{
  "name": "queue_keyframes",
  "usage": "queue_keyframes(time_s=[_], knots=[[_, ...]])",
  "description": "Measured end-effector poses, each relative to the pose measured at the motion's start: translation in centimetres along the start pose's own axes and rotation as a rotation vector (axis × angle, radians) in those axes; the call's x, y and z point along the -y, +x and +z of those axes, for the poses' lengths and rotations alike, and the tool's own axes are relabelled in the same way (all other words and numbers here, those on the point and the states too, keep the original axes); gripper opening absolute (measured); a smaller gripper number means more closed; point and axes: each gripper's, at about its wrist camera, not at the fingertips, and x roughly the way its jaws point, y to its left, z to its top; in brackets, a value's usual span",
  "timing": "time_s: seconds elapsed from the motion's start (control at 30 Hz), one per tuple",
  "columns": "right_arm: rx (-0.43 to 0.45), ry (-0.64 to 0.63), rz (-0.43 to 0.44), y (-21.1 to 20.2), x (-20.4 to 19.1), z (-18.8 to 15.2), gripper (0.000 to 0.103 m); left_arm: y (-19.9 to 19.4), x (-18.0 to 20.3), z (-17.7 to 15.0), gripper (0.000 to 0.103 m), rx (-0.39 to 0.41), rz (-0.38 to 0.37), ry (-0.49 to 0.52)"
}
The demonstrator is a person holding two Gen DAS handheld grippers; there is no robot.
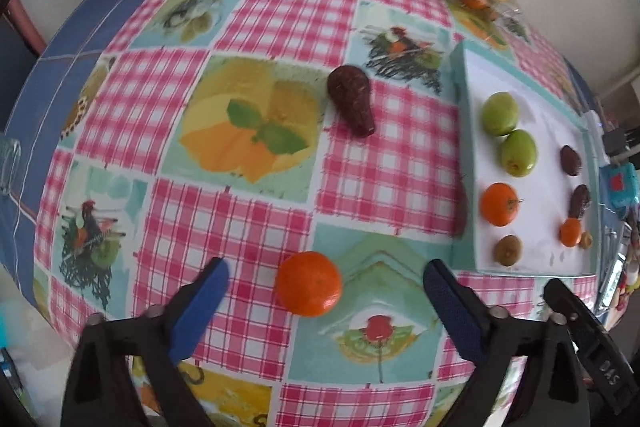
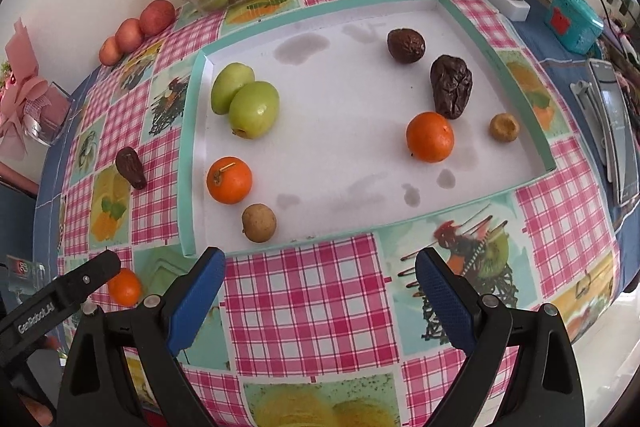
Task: Organize fruits
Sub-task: 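Close the left tool around the orange lying on the tablecloth, then lift the orange with the left tool while the right tool grasps the wrinkled brown date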
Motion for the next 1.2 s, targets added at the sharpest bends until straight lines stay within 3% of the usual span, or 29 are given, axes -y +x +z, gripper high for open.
queue_keyframes(time_s=[0.27,0.33,0.43,0.77,1.2], knots=[[-0.007,0.000,-0.002,0.2,0.0,0.0,0.096,1.6,-0.8,-0.2,0.064,-0.070,-0.007,-0.042],[-0.010,-0.001,-0.003,0.2,-0.1,0.1,0.096,1.8,-0.8,-0.3,0.051,-0.079,-0.008,-0.046],[-0.013,0.001,-0.002,0.5,-0.2,0.1,0.096,2.2,-0.8,-0.4,0.044,-0.092,0.000,-0.044],[-0.017,0.004,-0.001,0.9,-0.1,0.2,0.096,2.4,-1.1,0.0,0.040,-0.083,-0.024,-0.055],[-0.016,-0.018,-0.011,1.5,-0.7,0.7,0.096,-0.8,-1.7,2.7,0.040,0.072,-0.041,-0.080]])
